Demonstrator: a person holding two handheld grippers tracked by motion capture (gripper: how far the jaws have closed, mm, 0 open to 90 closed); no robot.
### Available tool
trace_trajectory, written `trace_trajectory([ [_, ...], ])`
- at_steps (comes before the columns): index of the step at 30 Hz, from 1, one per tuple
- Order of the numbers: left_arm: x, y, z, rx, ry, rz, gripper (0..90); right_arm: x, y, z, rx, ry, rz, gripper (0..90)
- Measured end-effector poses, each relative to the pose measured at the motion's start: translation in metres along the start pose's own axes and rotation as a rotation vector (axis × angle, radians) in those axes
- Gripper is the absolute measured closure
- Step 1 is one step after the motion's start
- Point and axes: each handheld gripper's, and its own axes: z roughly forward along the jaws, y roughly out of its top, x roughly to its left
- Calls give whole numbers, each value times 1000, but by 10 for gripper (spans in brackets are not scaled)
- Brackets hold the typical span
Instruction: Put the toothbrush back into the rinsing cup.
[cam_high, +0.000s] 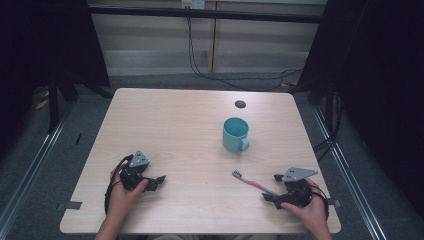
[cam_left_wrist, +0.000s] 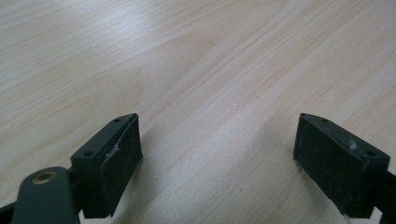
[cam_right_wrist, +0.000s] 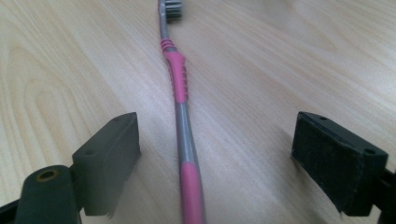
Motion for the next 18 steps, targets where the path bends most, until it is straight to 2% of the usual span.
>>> trace_trajectory([
  [2,0,0,0,-1,2,0,148,0,1,0,6,1,-3,159],
  [4,0,0,0,0,0,1,148,0,7,0,37,11,-10,242],
  [10,0,0,0,-1,0,1,148,2,19,3,98,15,-41,272],
  [13,0,0,0,-1,2,1,148,5,30,7,152,34,-70,310],
  [18,0,0,0,0,2,0,147,7,45,10,193,54,-86,345],
])
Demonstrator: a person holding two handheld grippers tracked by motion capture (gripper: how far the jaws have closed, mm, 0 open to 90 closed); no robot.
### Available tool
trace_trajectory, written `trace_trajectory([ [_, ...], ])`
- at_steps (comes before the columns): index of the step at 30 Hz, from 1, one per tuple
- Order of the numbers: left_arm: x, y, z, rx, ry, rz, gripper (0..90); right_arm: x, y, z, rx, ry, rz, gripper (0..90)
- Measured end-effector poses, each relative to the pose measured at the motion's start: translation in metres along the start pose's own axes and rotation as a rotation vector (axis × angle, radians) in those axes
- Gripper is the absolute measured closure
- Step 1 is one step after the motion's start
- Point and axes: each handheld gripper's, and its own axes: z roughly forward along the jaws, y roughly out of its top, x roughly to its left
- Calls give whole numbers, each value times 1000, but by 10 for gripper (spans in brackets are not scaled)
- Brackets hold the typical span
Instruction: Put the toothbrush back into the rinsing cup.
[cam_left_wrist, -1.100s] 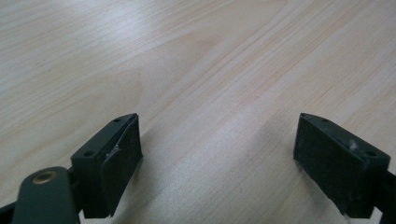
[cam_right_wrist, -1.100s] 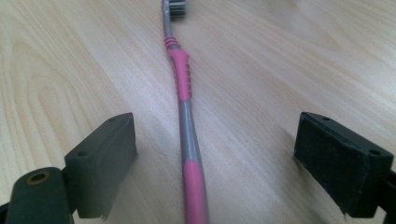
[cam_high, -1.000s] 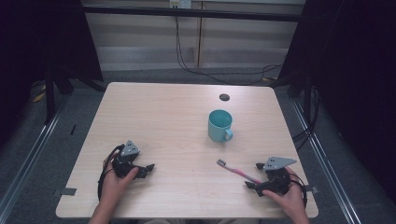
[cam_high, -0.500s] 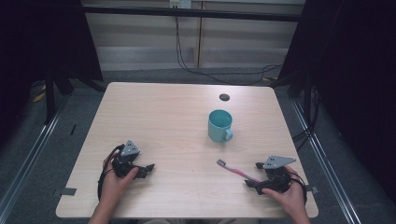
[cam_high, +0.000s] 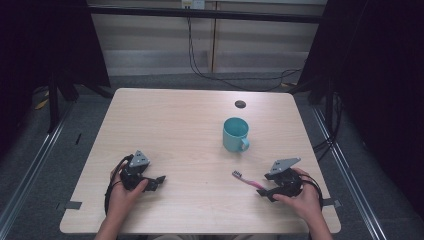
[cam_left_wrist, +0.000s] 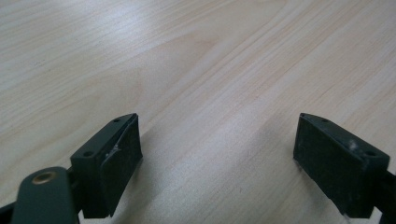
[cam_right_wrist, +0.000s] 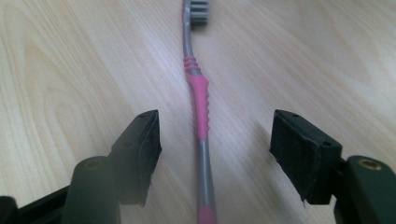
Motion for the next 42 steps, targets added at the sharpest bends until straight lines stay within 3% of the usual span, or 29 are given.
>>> trace_trajectory([
  [11,0,0,0,0,-1,0,148,3,24,4,92,31,-18,390],
  [22,0,0,0,0,0,2,147,3,40,9,129,40,-36,424],
  [28,0,0,0,0,-1,0,148,4,51,14,159,48,-72,449],
  [42,0,0,0,0,-1,0,147,9,67,28,308,63,-99,581],
])
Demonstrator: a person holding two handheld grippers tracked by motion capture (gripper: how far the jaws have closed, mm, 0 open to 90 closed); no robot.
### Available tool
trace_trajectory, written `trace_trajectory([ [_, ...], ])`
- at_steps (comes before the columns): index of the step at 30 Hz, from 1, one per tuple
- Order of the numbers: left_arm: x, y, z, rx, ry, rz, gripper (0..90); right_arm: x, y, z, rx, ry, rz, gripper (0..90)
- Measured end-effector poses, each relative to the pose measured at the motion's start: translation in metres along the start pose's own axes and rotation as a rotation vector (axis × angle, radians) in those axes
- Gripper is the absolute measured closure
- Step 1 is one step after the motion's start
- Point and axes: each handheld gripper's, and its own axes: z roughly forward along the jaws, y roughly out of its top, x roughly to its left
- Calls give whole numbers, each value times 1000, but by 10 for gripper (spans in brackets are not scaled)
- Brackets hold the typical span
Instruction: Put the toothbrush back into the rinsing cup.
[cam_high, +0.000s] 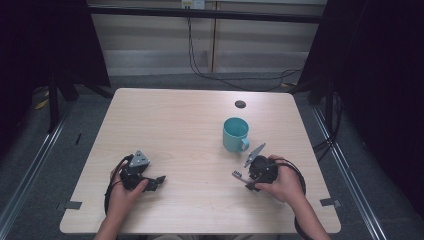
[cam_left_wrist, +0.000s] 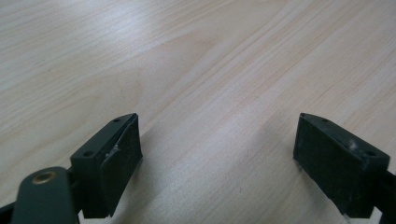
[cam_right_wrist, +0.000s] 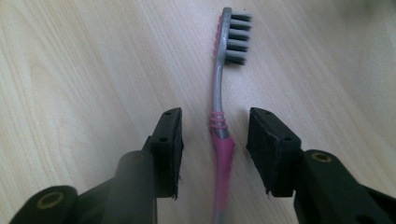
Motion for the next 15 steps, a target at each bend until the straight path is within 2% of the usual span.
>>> trace_trajectory([
  [15,0,0,0,0,0,0,148,-1,9,2,92,5,-35,635],
])
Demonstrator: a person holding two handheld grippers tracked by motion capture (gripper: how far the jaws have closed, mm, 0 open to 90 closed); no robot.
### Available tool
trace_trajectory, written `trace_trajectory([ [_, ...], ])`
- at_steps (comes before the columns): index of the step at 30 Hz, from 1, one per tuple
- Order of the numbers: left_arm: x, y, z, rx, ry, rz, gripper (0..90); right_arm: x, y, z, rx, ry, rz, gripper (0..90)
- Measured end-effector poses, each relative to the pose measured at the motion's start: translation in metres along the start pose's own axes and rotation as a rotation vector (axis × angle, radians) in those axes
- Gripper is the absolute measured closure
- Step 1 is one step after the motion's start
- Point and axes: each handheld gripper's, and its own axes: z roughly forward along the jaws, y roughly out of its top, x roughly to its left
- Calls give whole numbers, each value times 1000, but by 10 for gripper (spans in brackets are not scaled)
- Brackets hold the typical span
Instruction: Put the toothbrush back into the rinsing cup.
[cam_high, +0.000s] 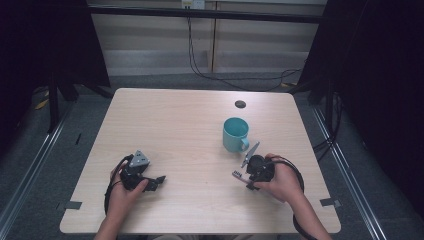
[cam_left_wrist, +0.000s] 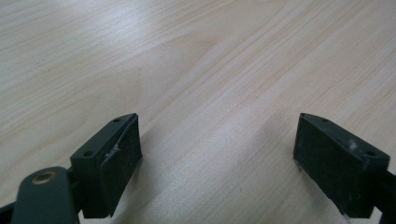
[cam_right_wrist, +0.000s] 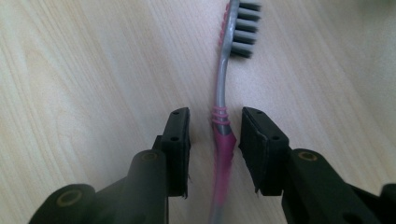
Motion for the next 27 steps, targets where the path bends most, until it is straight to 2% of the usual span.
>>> trace_trajectory([
  [2,0,0,0,0,0,0,147,0,1,0,11,-5,2,637],
  [4,0,0,0,0,0,0,147,-1,2,0,14,-2,-16,648],
  [12,0,0,0,-1,-1,0,147,-1,4,1,41,9,-8,697],
  [15,0,0,0,0,0,0,147,-2,5,1,51,21,-8,776],
  [18,0,0,0,0,0,1,148,-2,6,1,60,27,-3,800],
  [21,0,0,0,1,0,0,147,-3,6,1,63,27,-3,806],
  [24,0,0,0,0,0,0,147,-2,7,1,66,28,25,809],
  [27,0,0,0,0,0,1,148,-1,5,1,49,27,18,810],
])
